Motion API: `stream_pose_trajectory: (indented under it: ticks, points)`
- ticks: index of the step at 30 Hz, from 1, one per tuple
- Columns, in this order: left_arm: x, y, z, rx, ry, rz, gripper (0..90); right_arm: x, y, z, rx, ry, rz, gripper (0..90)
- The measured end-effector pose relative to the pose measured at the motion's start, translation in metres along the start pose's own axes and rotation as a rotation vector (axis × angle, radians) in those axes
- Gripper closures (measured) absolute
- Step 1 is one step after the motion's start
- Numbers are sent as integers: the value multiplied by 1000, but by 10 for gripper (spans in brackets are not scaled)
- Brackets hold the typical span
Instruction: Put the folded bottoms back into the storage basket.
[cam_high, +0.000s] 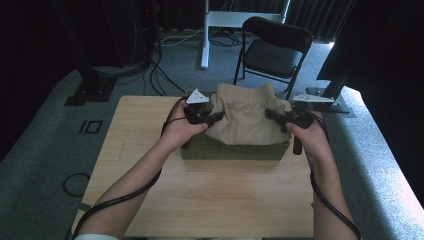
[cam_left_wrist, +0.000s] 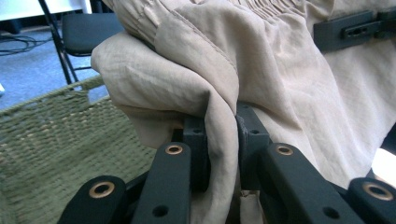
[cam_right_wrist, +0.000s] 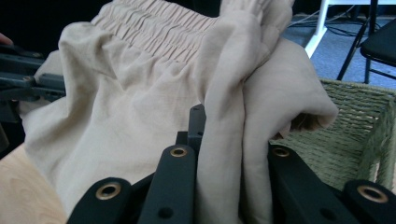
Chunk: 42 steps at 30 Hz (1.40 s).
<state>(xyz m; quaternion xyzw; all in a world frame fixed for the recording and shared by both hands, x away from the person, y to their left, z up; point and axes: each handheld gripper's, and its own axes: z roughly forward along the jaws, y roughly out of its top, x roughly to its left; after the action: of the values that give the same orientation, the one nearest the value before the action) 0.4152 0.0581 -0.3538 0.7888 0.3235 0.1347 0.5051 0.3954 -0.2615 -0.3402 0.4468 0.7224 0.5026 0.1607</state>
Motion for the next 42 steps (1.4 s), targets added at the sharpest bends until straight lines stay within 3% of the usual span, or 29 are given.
stream_pose_trajectory:
  ticks: [5, 12, 20, 24, 30, 40, 42]
  points:
    - [12, 4, 10, 14, -1, 3, 794, -9, 10, 12, 20, -7, 25, 802]
    - [30, 8, 22, -20, -1, -13, 794, -20, 18, 31, 32, -17, 46, 802]
    - [46, 1, 46, 9, 38, -4, 794, -42, 18, 59, 71, -22, 103, 802]
    - [60, -11, 65, 17, 43, -45, 794, -52, 13, 76, 90, -30, 103, 802]
    - [75, -23, 76, 15, 60, -93, 794, -66, 2, 103, 90, -17, 74, 802]
    - [87, -43, 97, 56, 99, -109, 795, -80, -21, 136, 129, -36, 117, 802]
    - [89, -47, 101, 60, 100, -131, 795, -81, -23, 139, 143, -42, 111, 801]
